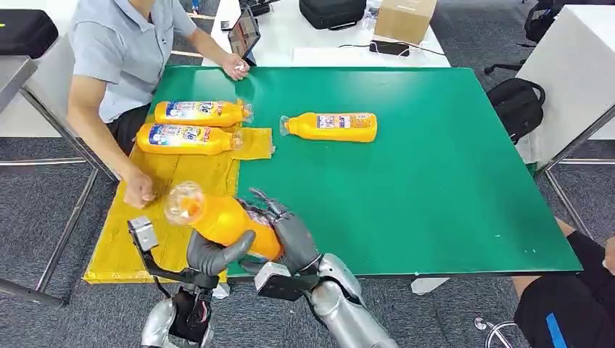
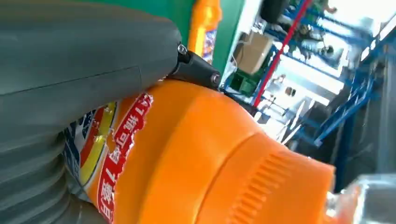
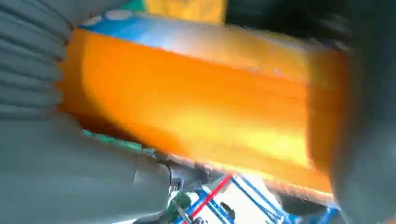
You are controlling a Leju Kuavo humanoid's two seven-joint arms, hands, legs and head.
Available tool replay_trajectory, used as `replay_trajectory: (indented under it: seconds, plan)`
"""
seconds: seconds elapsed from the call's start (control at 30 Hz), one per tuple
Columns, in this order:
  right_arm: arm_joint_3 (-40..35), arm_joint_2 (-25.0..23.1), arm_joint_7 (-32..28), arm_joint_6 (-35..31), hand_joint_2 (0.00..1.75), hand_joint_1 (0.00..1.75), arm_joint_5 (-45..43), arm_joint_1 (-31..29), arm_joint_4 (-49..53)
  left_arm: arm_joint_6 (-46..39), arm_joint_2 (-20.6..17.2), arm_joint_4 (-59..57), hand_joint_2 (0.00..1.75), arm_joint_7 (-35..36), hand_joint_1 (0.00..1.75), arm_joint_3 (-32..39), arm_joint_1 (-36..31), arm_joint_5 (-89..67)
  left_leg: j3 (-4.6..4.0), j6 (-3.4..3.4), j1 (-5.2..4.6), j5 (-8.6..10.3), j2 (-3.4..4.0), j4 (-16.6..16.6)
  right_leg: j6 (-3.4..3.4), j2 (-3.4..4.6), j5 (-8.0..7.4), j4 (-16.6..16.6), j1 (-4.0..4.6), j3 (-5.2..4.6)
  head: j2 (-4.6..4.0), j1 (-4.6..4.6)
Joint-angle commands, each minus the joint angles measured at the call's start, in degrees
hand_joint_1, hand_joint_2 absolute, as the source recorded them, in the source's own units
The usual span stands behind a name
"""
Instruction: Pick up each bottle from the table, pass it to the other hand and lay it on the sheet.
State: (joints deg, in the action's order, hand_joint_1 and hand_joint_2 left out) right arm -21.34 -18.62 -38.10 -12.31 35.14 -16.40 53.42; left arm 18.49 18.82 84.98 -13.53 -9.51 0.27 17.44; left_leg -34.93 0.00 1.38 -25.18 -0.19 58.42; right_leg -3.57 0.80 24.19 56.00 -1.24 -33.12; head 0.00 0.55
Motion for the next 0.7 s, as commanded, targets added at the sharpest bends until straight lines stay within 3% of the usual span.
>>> replay_trajectory:
  seconds: [0.03, 0.13, 0.17, 0.23, 0.33, 0.43, 0.5, 0.6, 0.7]
  plan:
    - [-15.50, 4.83, -1.90, -3.59, 0.00, 0.00, -4.67, -1.92, 5.21, -3.07, -1.16, -7.10, 1.75, 2.25, 1.75, 4.39, -5.63, 0.29, 0.15, 0.09, -0.02, 0.00, -0.08, -0.04, 0.18, -0.16, 0.05, 0.01, 0.02, 0.17, 0.00, 0.04]
    - [-15.50, 4.83, -1.90, -3.59, 0.00, 0.00, -4.67, -1.92, 5.21, -3.07, -1.16, -7.10, 1.75, 2.25, 1.75, 4.39, -5.63, 0.29, 0.10, 0.10, -0.03, 0.01, 0.02, -0.05, 0.12, -0.05, 0.01, -0.01, 0.00, 0.13, 0.00, 0.07]
    - [-24.53, 9.26, -1.90, -8.45, 0.00, 0.00, -8.27, -3.34, 10.95, -5.03, -2.11, -9.39, 1.75, 2.82, 1.75, 4.61, -8.02, -0.87, 0.12, 0.10, -0.04, 0.01, 0.02, -0.06, 0.13, -0.05, 0.02, -0.01, -0.01, 0.15, 0.00, 0.04]
    - [-29.68, 11.11, -1.90, -11.47, 0.00, 0.00, -7.83, -4.43, 11.27, -7.88, -4.62, -13.87, 1.75, 1.55, 1.75, 6.54, -12.52, -3.29, 0.00, 0.08, -0.02, 0.06, -0.04, -0.02, 0.12, -0.10, -0.01, 0.02, 0.00, 0.06, 0.00, 0.02]
    - [-29.20, 10.09, -1.90, -12.80, 0.00, 0.00, -4.04, -4.19, 9.26, -7.80, -8.64, -16.12, 1.75, 1.49, 1.75, 9.68, -15.91, -4.45, 0.05, 0.11, -0.03, 0.14, -0.09, -0.11, 0.18, -0.18, -0.04, -0.02, 0.00, 0.13, 0.00, 0.07]
    - [-27.89, 10.43, -1.90, -12.67, 0.00, 0.00, -4.78, -4.19, 9.48, -7.01, -10.26, -16.03, 1.75, 1.47, 1.75, 11.13, -16.54, -6.05, 0.16, 0.03, -0.07, 0.14, 0.10, -0.16, 0.19, 0.02, -0.06, 0.01, -0.03, 0.14, 0.00, 0.27]
    - [-27.91, 11.30, -1.90, -13.49, 0.00, 0.00, -5.70, -4.32, 10.75, -8.57, -11.08, -14.68, 1.75, 0.76, 1.75, 11.32, -16.62, -9.89, 0.32, -0.05, -0.01, 0.15, 0.24, -0.19, 0.33, 0.02, -0.02, 0.12, 0.06, 0.15, 0.00, -0.10]
    - [-27.88, 11.85, -1.90, -14.02, 0.00, 0.00, -5.33, -3.99, 11.64, -10.45, -11.19, -13.56, 1.75, 1.49, 1.75, 11.92, -17.26, -14.16, -0.12, -0.05, 0.07, 0.28, -0.29, 0.00, 0.18, -0.35, 0.05, 0.26, 0.09, -0.14, 0.00, 0.00]
    - [-27.24, 11.41, -1.90, -14.93, 0.00, 0.00, -2.82, -3.73, 11.21, -12.39, -11.39, -13.64, 1.75, 2.01, 1.75, 12.30, -17.91, -19.23, -0.08, -0.07, 0.06, 0.29, -0.11, -0.02, 0.17, -0.25, 0.01, 0.25, 0.07, -0.13, 0.00, -0.04]
